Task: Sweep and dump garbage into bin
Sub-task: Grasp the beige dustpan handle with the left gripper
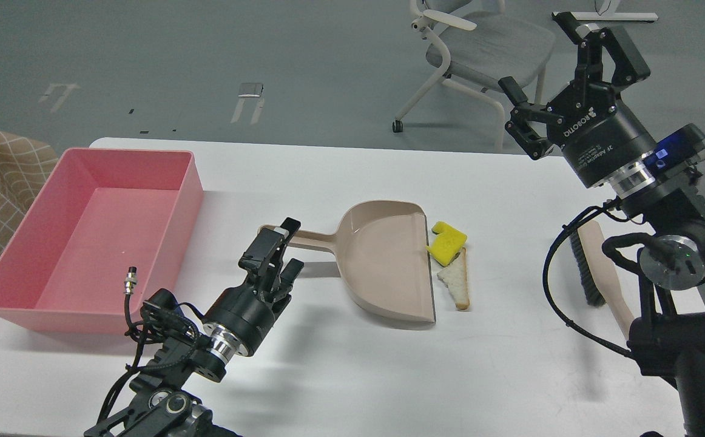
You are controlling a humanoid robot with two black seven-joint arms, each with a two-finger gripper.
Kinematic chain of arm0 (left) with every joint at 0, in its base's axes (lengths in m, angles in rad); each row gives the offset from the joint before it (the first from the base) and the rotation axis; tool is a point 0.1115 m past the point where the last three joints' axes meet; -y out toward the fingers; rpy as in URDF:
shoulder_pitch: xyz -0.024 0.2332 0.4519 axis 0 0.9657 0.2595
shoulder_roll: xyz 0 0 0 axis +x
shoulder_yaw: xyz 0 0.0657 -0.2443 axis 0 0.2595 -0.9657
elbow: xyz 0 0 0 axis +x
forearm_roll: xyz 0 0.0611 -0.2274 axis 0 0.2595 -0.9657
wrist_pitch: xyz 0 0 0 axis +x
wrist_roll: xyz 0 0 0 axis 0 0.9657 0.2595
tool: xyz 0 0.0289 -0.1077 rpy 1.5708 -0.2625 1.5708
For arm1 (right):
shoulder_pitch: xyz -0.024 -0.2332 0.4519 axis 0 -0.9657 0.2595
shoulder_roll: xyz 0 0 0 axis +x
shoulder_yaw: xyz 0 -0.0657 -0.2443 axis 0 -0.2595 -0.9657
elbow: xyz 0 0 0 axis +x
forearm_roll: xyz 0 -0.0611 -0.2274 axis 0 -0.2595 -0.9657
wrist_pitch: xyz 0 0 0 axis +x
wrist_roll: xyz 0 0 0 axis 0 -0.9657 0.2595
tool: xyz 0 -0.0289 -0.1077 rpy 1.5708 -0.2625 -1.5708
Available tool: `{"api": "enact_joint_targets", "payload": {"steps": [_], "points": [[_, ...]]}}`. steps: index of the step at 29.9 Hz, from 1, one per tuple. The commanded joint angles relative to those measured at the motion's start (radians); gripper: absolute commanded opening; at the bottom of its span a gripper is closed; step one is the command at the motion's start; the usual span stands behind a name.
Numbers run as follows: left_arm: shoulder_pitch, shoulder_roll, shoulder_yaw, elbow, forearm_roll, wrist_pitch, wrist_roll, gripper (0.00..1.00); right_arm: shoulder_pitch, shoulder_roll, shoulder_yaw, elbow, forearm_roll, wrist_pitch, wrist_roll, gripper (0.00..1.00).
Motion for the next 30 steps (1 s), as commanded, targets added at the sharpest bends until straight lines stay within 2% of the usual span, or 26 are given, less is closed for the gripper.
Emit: {"api": "enact_joint_targets", "payload": {"steps": [1, 12, 24, 30], "points": [[-0.013, -0.018, 0.005, 0.058, -0.001, 0.000, -0.001, 0.98, -0.001, 0.000, 0.000, 0.000, -0.001, 0.000, 0.000, 1.00], [-0.121, -0.064, 0.009, 0.279, -0.001, 0.025, -0.015, 0.98, -0.002, 0.000, 0.006, 0.005, 0.000, 0.000, 0.001, 1.00], [-0.165, -0.064, 0.008, 0.313, -0.001, 0.040, -0.066, 0.98, -0.001, 0.000, 0.008, 0.003, 0.000, 0.000, 0.000, 1.00], [-0.191, -0.076, 0.021, 0.335, -0.002, 0.042, -0.066, 0.98, -0.002, 0.000, 0.008, 0.003, 0.000, 0.000, 0.001, 1.00]]}}
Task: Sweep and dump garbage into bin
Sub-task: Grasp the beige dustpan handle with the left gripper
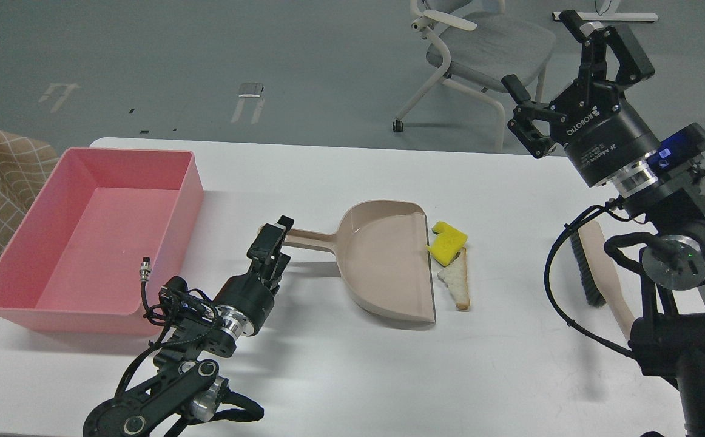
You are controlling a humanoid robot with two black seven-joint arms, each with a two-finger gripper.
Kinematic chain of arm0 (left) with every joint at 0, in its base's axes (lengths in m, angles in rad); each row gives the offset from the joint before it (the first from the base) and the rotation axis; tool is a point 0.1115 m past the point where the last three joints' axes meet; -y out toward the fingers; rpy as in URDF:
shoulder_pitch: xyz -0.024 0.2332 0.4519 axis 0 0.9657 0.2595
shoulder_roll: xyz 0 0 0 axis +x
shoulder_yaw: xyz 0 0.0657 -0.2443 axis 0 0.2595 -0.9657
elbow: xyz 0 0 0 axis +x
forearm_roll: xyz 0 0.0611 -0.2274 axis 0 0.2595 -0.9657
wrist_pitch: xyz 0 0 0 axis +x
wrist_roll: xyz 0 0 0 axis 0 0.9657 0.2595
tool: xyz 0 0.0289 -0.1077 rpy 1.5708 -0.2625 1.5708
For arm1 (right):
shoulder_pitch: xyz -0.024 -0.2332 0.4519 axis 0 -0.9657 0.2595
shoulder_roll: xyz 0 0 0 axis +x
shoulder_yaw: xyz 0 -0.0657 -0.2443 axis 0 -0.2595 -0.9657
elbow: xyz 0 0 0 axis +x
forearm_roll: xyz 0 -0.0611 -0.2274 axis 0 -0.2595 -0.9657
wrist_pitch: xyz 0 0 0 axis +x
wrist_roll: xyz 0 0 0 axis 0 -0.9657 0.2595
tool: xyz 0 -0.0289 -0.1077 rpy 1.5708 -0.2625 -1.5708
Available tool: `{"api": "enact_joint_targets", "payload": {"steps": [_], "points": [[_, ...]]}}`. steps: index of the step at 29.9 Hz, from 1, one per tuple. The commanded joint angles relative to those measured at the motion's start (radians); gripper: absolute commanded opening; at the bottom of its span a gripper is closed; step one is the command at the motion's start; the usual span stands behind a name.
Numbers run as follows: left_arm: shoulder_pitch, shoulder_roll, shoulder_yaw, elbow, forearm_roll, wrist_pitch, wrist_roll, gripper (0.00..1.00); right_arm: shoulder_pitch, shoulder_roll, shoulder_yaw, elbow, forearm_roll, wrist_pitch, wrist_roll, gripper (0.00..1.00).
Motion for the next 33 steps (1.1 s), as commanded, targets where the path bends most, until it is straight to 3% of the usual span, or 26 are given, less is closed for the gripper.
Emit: {"api": "enact_joint_targets", "payload": {"steps": [1, 33], "points": [[-0.015, -0.017, 0.013, 0.018, -0.001, 0.001, 0.000, 0.98, -0.001, 0.000, 0.000, 0.000, 0.000, 0.000, 0.000, 1.00], [-0.101, -0.093, 0.068, 0.132, -0.002, 0.045, -0.004, 0.97, -0.003, 0.000, 0.009, 0.001, 0.000, 0.000, -0.002, 1.00]]}}
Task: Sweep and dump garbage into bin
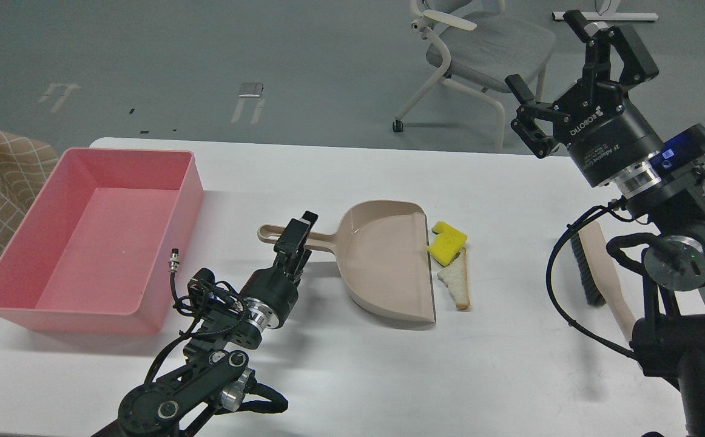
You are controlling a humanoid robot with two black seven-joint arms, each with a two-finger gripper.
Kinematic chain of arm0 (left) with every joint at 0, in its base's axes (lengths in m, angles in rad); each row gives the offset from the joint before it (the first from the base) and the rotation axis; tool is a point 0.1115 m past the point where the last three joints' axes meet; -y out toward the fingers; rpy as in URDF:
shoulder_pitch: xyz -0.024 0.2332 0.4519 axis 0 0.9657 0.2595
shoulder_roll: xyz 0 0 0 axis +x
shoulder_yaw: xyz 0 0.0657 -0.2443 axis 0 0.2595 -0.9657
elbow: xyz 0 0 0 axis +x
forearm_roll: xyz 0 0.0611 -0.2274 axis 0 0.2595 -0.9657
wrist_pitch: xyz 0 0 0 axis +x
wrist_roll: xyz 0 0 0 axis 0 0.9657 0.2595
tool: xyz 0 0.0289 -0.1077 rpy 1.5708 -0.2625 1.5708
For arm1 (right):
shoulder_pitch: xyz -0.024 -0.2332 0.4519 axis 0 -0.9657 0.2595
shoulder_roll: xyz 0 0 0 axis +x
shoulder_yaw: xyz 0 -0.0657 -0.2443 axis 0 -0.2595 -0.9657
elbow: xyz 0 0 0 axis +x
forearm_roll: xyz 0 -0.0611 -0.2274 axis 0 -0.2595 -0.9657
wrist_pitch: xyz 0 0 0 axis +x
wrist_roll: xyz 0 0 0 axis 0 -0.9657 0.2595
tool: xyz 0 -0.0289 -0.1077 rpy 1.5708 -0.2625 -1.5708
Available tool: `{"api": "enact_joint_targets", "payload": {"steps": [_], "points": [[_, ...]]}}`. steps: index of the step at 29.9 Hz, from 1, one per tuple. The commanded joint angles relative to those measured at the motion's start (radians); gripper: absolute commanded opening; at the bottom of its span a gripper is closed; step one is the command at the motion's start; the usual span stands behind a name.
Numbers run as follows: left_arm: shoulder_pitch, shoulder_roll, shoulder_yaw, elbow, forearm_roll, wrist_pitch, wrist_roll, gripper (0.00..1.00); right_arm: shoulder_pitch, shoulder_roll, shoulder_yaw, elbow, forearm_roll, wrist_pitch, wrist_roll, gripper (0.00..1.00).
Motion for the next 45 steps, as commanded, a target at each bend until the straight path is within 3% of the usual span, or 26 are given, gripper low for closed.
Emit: {"api": "enact_joint_targets", "payload": {"steps": [1, 10, 25, 28, 36, 38, 45], "points": [[-0.018, -0.011, 0.000, 0.027, -0.001, 0.016, 0.009, 0.98, -0.001, 0.000, 0.000, 0.000, -0.001, 0.000, -0.001, 1.00], [-0.030, -0.023, 0.000, 0.044, 0.002, 0.053, 0.012, 0.98, -0.001, 0.000, 0.000, 0.000, -0.001, 0.000, -0.001, 1.00], [-0.027, -0.023, 0.020, 0.038, 0.000, 0.082, -0.022, 0.94, -0.003, 0.000, 0.000, -0.002, -0.001, 0.000, 0.000, 1.00], [-0.029, -0.023, 0.029, 0.040, 0.000, 0.082, -0.026, 0.79, -0.003, 0.000, 0.001, -0.002, -0.001, 0.000, -0.001, 1.00], [-0.030, -0.014, 0.055, 0.047, -0.001, 0.080, -0.020, 0.63, -0.003, 0.000, 0.001, -0.005, -0.001, 0.000, -0.001, 1.00], [-0.032, -0.015, 0.060, 0.054, 0.000, 0.080, -0.023, 0.47, -0.003, 0.000, 0.001, -0.005, 0.001, 0.000, -0.001, 1.00], [-0.032, -0.017, 0.060, 0.055, 0.000, 0.080, -0.025, 0.33, -0.003, 0.000, 0.001, -0.003, -0.001, 0.000, -0.001, 1.00]]}}
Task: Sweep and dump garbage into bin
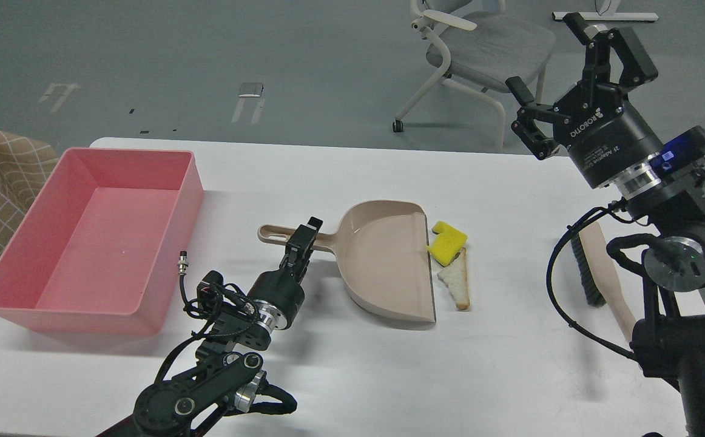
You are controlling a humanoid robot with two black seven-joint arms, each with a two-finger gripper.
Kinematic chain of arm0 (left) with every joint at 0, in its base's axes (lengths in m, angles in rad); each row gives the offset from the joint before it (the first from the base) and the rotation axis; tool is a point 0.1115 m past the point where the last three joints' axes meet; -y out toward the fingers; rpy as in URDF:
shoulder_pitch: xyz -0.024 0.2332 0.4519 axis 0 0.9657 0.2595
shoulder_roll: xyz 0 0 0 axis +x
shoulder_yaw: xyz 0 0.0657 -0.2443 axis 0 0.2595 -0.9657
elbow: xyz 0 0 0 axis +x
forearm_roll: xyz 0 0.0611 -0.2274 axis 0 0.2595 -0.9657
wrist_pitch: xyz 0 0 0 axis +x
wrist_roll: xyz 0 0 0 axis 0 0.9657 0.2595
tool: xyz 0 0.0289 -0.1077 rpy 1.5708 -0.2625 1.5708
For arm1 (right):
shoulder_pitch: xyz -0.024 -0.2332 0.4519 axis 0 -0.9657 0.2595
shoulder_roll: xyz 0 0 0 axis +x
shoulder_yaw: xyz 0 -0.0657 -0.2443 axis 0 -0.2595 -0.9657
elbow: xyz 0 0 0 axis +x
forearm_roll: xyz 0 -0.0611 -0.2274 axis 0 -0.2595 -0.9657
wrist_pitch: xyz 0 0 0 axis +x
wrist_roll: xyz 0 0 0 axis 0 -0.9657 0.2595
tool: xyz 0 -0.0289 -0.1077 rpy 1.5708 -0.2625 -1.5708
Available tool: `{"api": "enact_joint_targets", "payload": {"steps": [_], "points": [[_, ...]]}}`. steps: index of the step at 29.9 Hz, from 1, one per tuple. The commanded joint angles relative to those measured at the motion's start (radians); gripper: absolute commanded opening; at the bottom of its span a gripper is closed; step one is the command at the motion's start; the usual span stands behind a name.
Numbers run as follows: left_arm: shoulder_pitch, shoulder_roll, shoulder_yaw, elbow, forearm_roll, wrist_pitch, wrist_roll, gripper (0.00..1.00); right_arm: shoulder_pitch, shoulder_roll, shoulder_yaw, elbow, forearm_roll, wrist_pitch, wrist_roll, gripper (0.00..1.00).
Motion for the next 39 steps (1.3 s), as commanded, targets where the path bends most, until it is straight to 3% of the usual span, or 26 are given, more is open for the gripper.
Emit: {"api": "enact_joint_targets", "payload": {"steps": [1, 4, 17, 21, 24, 31, 37, 39], "points": [[0.000, 0.004, 0.001, 0.002, 0.000, 0.000, 0.000, 0.28, 0.000, 0.000, 0.000, 0.001, -0.001, 0.000, 0.000, 1.00], [0.000, 0.006, 0.001, 0.002, 0.000, -0.002, 0.000, 0.20, 0.000, 0.000, 0.000, 0.000, 0.000, 0.000, -0.002, 1.00], [0.000, 0.006, 0.001, 0.000, 0.002, -0.005, -0.003, 0.21, 0.000, 0.000, -0.003, 0.000, -0.004, 0.000, -0.003, 1.00], [0.004, 0.015, 0.002, 0.000, 0.003, -0.015, -0.054, 0.20, 0.005, 0.000, -0.002, 0.000, -0.002, -0.007, -0.003, 1.00], [0.004, 0.016, 0.004, 0.000, 0.003, -0.015, -0.060, 0.20, 0.006, 0.000, -0.002, 0.008, -0.001, -0.002, -0.003, 1.00], [0.000, 0.022, 0.030, 0.000, 0.005, -0.015, -0.137, 0.20, 0.006, -0.201, -0.008, -0.017, -0.001, 0.000, -0.017, 1.00], [-0.017, 0.084, 0.131, 0.000, 0.008, -0.014, -0.206, 0.20, 0.000, -0.221, 0.007, -0.006, 0.001, 0.000, -0.017, 1.00], [-0.019, 0.088, 0.131, 0.003, 0.008, -0.014, -0.207, 0.20, 0.000, -0.221, 0.030, -0.006, 0.001, 0.000, -0.017, 1.00]]}}
